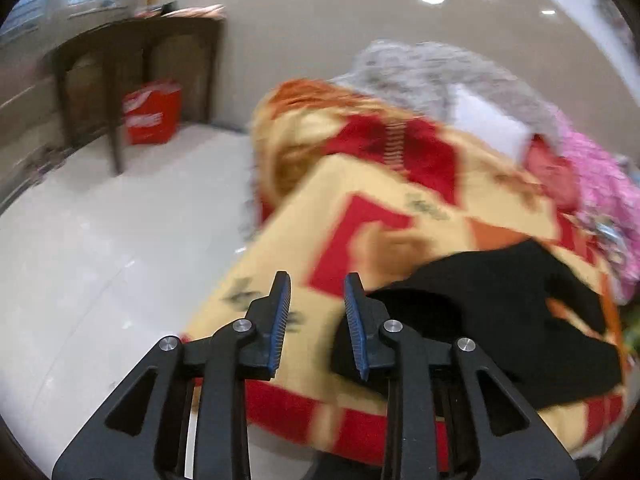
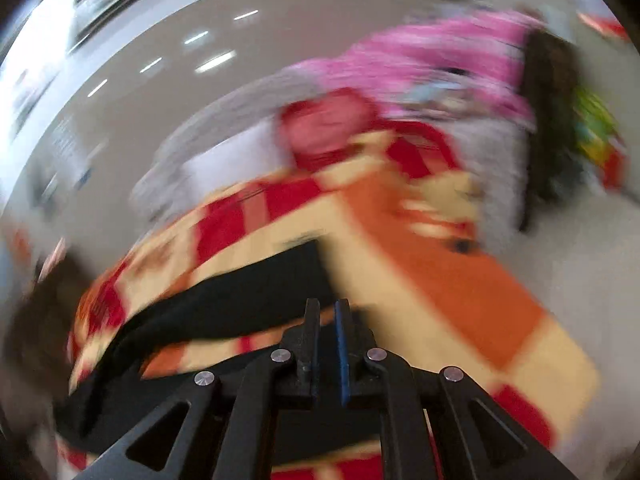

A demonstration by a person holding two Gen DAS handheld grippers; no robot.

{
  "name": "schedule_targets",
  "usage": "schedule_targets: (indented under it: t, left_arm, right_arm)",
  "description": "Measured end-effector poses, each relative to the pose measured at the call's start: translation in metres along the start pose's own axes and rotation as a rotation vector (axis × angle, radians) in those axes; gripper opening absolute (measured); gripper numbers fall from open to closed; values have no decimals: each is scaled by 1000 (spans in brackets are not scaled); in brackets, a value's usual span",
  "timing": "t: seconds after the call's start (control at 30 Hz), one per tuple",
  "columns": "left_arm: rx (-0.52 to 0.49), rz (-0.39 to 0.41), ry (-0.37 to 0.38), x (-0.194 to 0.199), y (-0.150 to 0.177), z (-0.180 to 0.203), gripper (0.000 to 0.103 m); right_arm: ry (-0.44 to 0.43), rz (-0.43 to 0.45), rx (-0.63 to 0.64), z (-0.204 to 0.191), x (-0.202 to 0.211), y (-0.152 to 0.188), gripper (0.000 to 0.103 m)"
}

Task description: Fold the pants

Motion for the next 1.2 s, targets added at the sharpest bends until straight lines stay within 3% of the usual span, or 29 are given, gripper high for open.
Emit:
schedule_targets:
  t: [0.07,0.17,0.2,0.23,0.3,0.37,0.47,0.67,0.7,0.73,0.77,0.9,1.03,1.13,1.2]
  left_arm:
    - [-109,-3,144,12,7,42,25]
    - [-278,-68,396,26,37,115,25]
    - [-310,-78,425,27,44,128,25]
    - [-373,-70,418,26,53,146,27]
    - [-447,-37,354,19,56,159,32]
    - [-532,-47,260,-4,61,168,48]
    - [-615,-68,166,-25,66,166,48]
    - [-704,-52,182,-24,75,158,48]
    - [-689,-58,165,-27,70,154,47]
    - [-662,-67,155,-30,64,150,24]
    - [-636,-72,149,-28,56,147,10]
    - [-500,5,72,-26,-13,126,10]
    - [-380,32,-64,-73,-85,100,12]
    - [-308,-19,-164,-114,-108,86,20]
    - [-275,-13,-241,-122,-117,79,20]
  right_arm:
    - [-69,-56,142,-31,-25,7,7]
    - [-6,-139,379,-58,-65,32,7]
    - [17,-176,422,-60,-77,42,7]
    - [22,-225,422,-59,-84,48,7]
    - [9,-195,426,-59,-78,47,7]
    - [-7,-183,388,-51,-75,46,7]
    - [-18,-213,320,-44,-81,45,7]
    - [-13,-247,292,-42,-80,54,7]
    - [-7,-249,303,-44,-81,55,7]
    - [-2,-247,312,-45,-81,55,7]
    - [4,-247,321,-46,-81,56,7]
    - [14,-246,330,-47,-81,56,7]
    - [13,-246,315,-45,-81,56,7]
    - [3,-246,303,-44,-81,55,7]
    - [-7,-244,290,-43,-80,54,7]
Point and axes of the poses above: each gripper's, at about its wrist camera, not at the fingertips, and x roughly against the way its jaws point, z to its right, y to its underside, the point moved 6 cm from there along -x, roughly the way its jaws point, and after that the axes turned 10 degrees about -y, right-handed, at the moved point
